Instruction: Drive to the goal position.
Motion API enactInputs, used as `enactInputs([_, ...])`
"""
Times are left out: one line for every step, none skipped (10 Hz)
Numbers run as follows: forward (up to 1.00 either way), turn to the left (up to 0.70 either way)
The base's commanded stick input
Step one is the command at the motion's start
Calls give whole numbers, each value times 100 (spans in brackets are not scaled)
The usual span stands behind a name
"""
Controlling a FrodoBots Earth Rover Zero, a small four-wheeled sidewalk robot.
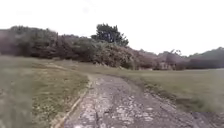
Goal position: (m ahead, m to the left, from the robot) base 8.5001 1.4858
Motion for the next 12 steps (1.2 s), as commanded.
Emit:
enactInputs([100,3])
enactInputs([100,14])
enactInputs([100,22])
enactInputs([100,23])
enactInputs([100,25])
enactInputs([100,28])
enactInputs([100,16])
enactInputs([100,0])
enactInputs([100,0])
enactInputs([100,0])
enactInputs([100,0])
enactInputs([100,0])
